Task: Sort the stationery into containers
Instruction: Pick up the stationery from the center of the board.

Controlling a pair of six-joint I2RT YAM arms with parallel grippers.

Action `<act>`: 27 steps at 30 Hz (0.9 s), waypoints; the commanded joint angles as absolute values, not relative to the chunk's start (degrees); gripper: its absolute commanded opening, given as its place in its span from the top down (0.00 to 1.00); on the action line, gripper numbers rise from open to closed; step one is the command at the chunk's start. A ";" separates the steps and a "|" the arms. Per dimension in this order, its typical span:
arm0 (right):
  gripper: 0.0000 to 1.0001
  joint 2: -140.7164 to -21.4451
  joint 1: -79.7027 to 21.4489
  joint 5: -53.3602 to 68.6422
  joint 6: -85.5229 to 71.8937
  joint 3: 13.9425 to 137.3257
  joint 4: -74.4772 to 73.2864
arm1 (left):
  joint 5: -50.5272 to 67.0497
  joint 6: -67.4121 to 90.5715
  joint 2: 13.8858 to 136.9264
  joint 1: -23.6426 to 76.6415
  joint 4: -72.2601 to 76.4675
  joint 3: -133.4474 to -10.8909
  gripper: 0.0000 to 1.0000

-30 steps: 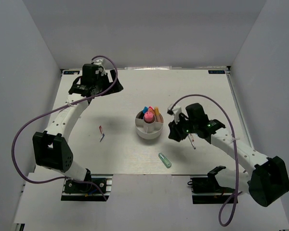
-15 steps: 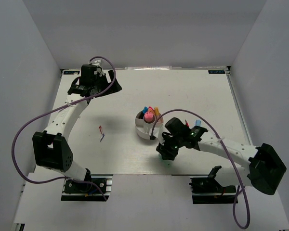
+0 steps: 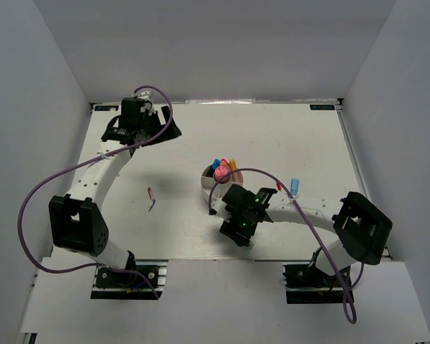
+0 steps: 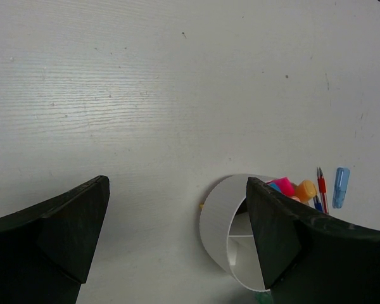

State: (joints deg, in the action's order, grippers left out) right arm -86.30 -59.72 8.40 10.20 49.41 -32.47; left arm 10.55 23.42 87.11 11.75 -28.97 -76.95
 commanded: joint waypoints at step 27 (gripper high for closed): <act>0.86 -87.37 -64.60 0.26 9.39 46.58 -22.77 | 10.46 22.94 83.58 11.51 -28.48 -75.94 0.02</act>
